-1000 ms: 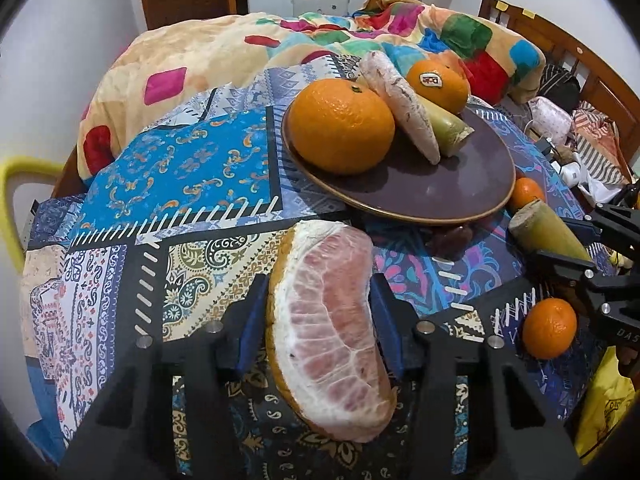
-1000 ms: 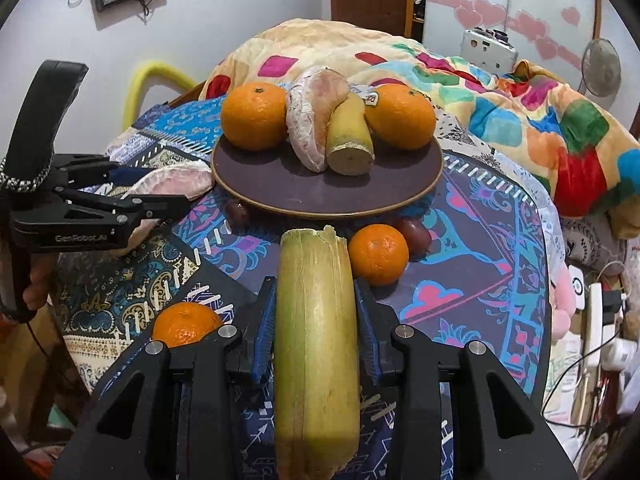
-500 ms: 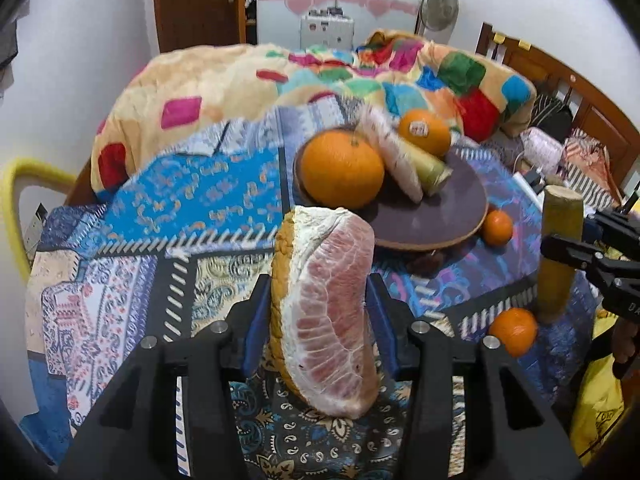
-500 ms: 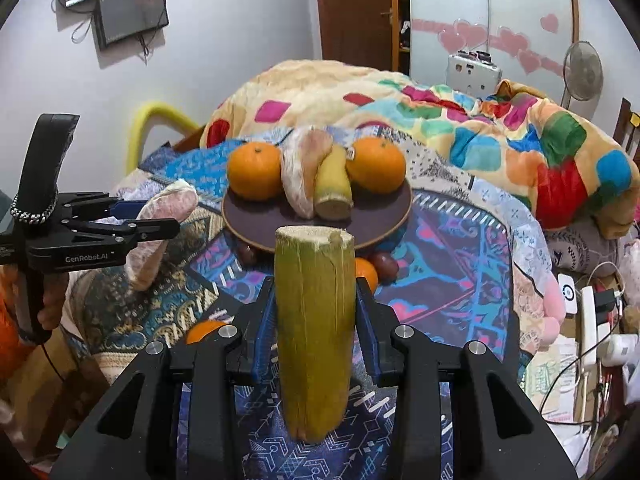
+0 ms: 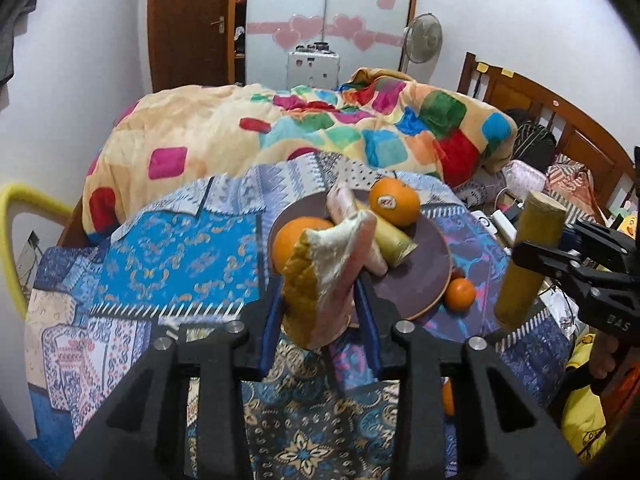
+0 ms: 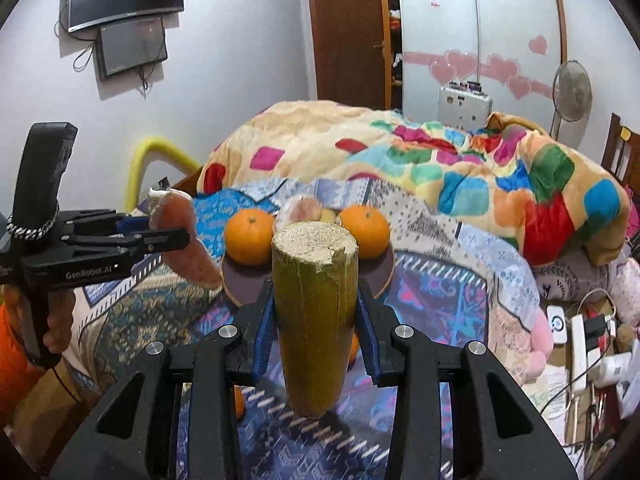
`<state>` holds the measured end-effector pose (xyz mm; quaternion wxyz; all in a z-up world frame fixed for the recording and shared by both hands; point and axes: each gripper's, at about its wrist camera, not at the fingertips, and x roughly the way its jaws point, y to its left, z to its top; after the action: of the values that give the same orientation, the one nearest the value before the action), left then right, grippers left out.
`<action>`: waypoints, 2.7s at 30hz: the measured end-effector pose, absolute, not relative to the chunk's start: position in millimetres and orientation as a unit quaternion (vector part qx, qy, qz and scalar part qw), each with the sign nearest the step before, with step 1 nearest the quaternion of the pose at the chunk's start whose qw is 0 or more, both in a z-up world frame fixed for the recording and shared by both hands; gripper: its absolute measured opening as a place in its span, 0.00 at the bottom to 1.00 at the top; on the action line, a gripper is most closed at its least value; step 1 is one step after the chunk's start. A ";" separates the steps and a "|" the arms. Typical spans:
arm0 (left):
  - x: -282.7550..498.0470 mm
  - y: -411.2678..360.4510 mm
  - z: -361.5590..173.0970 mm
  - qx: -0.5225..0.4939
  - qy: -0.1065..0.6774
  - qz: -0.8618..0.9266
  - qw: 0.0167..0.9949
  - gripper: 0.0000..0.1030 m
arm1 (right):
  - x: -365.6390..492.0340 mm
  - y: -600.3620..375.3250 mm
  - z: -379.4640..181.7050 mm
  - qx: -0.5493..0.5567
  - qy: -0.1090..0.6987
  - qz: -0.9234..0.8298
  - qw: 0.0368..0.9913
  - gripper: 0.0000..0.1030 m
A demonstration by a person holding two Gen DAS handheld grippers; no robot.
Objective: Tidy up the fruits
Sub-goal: 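Carry the cylinder and pomelo segment onto the plate and set them down, then open both tools and move each toward a loose small orange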
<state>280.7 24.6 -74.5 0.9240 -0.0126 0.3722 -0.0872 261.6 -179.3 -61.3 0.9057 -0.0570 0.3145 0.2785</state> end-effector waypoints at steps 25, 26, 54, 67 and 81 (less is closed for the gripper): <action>333.6 -2.2 -89.8 -0.009 0.385 -0.113 0.916 0.25 | 333.9 -140.8 -79.8 -0.083 0.320 0.246 0.911 0.33; 333.6 -0.8 -90.6 -0.009 0.384 -0.113 0.916 0.25 | 335.5 -138.7 -82.1 -0.087 0.323 0.246 0.910 0.33; 303.2 3.6 -77.6 0.005 0.372 -0.083 0.924 0.47 | 319.3 -152.2 -81.0 -0.068 0.353 0.260 0.896 0.36; 244.1 -16.6 -71.5 0.001 0.375 -0.071 0.924 0.75 | 246.2 -182.6 -47.1 -0.063 0.313 0.260 0.912 0.44; 208.7 -62.4 -119.4 0.002 0.419 -0.077 0.905 0.76 | 189.2 -212.2 -70.1 -0.060 0.326 0.247 0.910 0.53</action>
<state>208.7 -62.4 -119.4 0.9046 0.0021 0.4191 -0.0774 189.2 -212.2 -70.1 0.9105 -0.0602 0.3259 0.2475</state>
